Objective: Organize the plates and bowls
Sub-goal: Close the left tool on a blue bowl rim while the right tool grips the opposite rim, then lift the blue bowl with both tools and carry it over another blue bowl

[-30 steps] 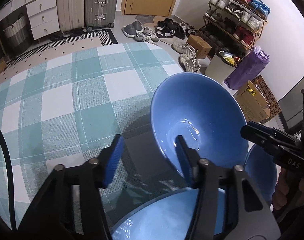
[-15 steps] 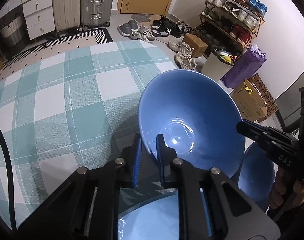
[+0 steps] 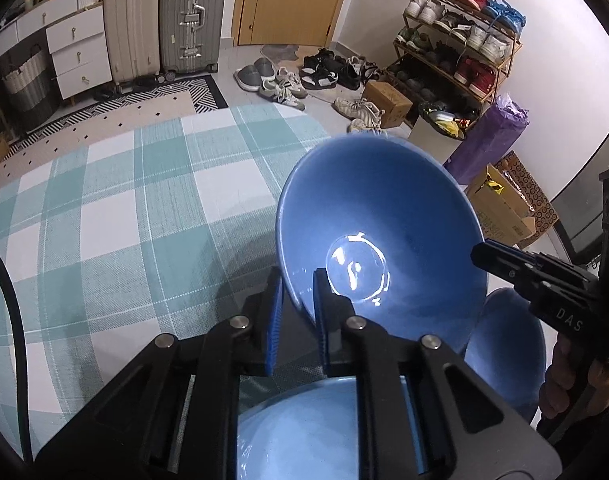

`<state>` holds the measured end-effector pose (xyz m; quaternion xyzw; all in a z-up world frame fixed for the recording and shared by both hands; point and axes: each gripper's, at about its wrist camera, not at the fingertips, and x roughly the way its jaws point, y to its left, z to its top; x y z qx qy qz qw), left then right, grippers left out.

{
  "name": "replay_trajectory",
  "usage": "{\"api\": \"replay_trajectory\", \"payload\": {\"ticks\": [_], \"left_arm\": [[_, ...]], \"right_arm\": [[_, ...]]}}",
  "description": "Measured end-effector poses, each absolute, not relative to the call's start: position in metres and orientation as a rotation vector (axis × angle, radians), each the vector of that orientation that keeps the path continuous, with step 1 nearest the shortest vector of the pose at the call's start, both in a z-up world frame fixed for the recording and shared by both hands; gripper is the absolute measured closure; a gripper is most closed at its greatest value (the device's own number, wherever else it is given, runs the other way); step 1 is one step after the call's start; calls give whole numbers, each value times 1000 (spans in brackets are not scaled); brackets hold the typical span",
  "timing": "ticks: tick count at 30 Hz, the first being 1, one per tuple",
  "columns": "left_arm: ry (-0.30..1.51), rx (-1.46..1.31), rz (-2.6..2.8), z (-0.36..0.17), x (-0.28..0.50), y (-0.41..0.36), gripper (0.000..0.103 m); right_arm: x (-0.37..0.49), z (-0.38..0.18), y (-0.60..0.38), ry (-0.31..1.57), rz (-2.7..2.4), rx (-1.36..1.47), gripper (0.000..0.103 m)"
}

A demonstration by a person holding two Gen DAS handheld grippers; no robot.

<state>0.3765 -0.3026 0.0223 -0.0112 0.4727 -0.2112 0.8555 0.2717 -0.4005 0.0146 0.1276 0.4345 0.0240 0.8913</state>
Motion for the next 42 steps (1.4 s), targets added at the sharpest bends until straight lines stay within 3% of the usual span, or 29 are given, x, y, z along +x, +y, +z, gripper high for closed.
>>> {"api": "replay_trajectory", "payload": {"ticks": [42], "left_arm": [[828, -57, -479, 144, 274, -259, 91]], "right_arm": [[194, 109, -367, 745, 79, 193, 84]]}}
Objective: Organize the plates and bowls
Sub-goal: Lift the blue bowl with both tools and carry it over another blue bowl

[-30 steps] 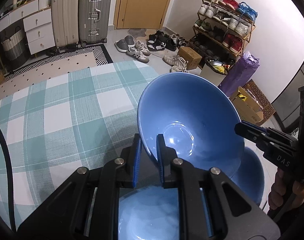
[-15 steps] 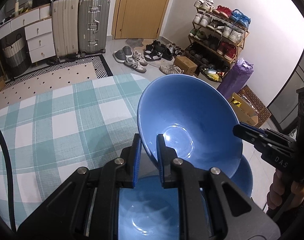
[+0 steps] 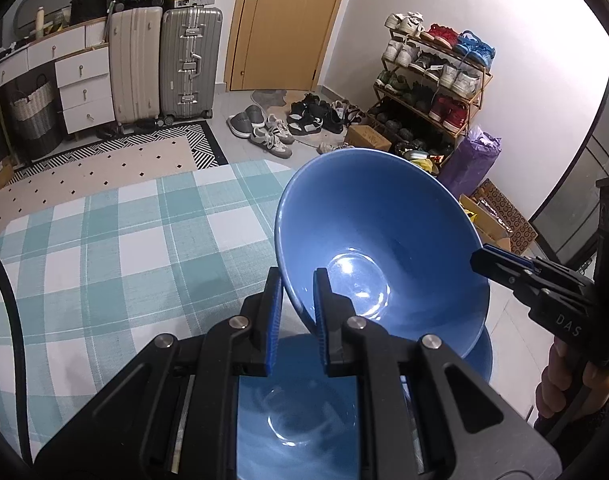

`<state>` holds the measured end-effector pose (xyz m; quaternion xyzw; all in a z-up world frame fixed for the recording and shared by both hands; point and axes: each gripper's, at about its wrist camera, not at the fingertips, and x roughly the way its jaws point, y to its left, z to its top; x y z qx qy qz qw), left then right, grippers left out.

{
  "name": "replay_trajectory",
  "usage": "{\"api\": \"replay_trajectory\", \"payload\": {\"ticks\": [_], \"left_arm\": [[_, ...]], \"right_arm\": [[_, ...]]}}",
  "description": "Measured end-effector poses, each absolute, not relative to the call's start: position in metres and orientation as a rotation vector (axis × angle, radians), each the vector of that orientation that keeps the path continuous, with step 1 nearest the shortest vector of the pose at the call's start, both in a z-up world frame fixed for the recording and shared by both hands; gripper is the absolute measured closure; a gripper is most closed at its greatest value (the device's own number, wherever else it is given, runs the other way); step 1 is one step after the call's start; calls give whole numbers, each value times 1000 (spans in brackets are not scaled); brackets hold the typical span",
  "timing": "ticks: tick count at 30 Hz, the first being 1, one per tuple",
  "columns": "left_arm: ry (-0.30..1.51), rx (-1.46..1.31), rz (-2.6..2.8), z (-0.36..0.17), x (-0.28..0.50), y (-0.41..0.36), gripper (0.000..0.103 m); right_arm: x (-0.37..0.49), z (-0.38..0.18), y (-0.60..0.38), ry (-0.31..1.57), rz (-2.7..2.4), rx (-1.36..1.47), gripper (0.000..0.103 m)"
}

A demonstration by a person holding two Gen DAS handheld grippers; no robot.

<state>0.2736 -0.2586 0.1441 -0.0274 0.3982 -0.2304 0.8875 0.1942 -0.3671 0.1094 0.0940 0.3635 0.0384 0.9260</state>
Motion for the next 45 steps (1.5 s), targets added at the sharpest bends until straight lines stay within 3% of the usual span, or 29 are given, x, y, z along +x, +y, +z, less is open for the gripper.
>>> {"api": "replay_trajectory", "payload": {"ticks": [19, 45], "left_arm": [[790, -68, -471, 177, 217, -231, 91], [816, -68, -464, 166, 187, -212, 91]], "right_arm": [[155, 133, -335, 696, 121, 181, 83], [126, 121, -310, 700, 152, 192, 83]]}}
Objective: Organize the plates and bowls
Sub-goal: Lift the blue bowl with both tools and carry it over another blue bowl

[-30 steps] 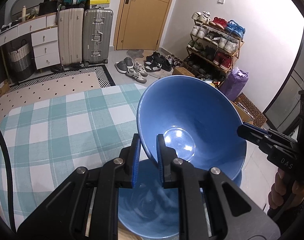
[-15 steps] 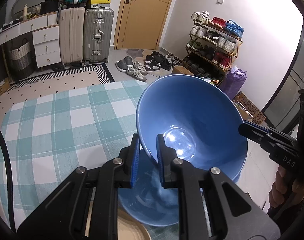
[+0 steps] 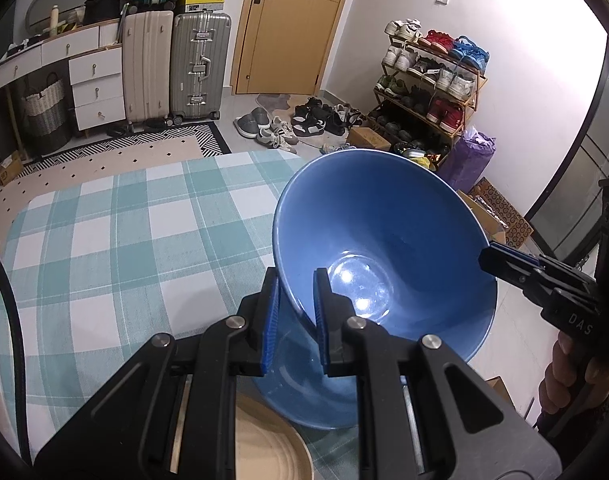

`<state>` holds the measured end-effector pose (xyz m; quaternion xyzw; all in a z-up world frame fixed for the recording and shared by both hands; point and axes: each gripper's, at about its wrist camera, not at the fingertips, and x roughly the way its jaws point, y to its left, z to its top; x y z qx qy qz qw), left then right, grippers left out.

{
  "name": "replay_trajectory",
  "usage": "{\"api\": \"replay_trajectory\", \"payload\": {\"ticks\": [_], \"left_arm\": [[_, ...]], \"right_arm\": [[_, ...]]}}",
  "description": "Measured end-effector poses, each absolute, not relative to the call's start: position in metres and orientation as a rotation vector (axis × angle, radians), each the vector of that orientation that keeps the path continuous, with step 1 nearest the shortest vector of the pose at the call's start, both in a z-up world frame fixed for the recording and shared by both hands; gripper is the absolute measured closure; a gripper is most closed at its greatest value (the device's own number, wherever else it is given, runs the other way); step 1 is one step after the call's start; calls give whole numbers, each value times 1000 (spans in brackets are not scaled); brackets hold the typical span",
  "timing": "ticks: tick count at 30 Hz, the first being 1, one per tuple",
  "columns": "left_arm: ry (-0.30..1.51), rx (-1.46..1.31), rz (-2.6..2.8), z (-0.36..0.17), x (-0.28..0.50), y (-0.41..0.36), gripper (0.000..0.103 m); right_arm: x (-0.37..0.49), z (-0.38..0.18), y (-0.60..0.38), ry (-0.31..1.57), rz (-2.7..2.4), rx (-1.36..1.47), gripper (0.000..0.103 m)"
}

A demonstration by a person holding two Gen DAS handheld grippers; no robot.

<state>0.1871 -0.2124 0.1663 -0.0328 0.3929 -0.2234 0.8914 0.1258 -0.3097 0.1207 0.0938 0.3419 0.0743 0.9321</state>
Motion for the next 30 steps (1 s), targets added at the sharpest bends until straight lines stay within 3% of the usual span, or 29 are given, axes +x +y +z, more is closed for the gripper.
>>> {"api": "replay_trajectory", "payload": {"ticks": [30], "left_arm": [[862, -7, -432, 110, 166, -196, 91]], "right_arm": [[110, 67, -288, 773, 169, 200, 83]]}}
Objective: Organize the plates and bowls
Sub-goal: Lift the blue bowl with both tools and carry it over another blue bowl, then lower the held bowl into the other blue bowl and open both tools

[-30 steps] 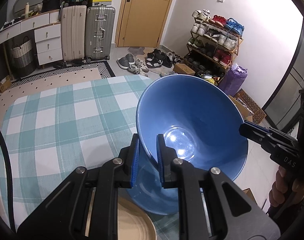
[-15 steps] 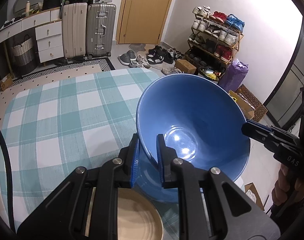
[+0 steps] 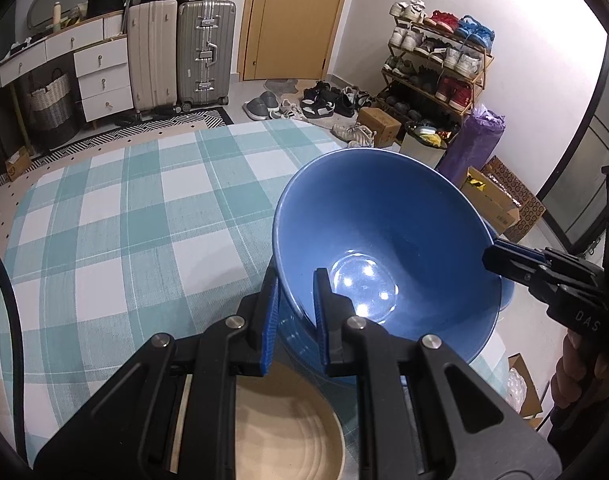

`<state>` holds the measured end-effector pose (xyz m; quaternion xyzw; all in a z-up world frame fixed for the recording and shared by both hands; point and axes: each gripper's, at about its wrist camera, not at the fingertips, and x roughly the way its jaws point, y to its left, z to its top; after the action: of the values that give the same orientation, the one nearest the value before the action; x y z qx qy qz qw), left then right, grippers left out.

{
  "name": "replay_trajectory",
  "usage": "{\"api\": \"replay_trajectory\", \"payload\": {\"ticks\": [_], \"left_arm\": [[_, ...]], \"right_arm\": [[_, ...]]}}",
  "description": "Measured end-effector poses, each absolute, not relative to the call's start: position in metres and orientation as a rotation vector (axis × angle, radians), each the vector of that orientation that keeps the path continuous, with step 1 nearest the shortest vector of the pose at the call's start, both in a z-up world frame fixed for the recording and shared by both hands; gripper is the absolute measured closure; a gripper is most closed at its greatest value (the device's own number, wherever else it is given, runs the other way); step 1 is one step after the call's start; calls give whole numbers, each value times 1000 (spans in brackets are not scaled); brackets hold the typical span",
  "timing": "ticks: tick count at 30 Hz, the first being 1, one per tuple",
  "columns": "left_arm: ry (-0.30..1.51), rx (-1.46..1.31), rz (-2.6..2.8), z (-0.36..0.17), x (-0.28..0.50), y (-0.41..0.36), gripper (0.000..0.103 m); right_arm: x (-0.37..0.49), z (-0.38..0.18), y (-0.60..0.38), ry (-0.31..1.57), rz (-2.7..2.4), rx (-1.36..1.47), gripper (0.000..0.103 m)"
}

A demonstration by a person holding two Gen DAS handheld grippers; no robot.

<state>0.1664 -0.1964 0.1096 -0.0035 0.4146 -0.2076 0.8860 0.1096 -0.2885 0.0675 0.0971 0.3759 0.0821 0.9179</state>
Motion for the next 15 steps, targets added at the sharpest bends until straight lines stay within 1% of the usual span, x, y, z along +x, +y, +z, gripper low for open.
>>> {"api": "replay_trajectory", "payload": {"ticks": [15], "left_arm": [[872, 80, -398, 75, 173, -213, 91]], "right_arm": [[112, 42, -288, 810, 142, 193, 83]]}}
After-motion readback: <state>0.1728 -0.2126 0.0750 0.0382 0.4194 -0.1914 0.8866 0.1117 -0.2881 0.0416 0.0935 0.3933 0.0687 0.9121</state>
